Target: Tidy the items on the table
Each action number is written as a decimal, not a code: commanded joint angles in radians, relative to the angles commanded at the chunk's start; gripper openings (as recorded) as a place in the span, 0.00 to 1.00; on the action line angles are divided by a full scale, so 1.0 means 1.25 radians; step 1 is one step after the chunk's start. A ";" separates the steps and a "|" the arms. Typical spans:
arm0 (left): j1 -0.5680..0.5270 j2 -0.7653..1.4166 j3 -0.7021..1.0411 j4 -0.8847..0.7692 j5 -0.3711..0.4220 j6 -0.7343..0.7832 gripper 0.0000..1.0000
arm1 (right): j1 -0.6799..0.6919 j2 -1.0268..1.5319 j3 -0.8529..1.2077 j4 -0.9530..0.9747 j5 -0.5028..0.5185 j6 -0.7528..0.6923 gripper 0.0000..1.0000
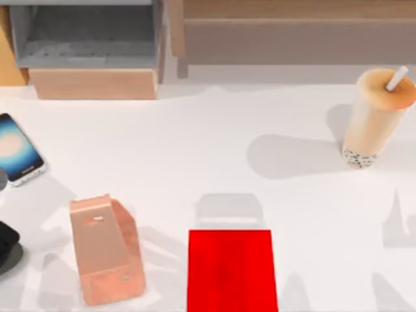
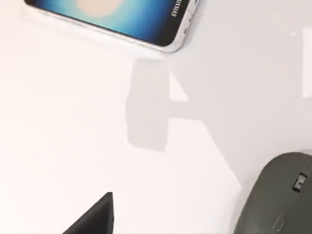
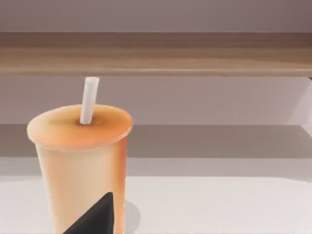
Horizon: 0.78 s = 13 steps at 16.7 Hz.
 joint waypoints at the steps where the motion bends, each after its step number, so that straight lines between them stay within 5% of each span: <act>1: 0.005 0.062 0.040 -0.045 0.000 0.047 1.00 | 0.000 0.000 0.000 0.000 0.000 0.000 1.00; 8: 0.030 0.399 0.260 -0.292 0.000 0.305 1.00 | 0.000 0.000 0.000 0.000 0.000 0.000 1.00; 13: 0.034 0.458 0.298 -0.336 0.000 0.350 1.00 | 0.000 0.000 0.000 0.000 0.000 0.000 1.00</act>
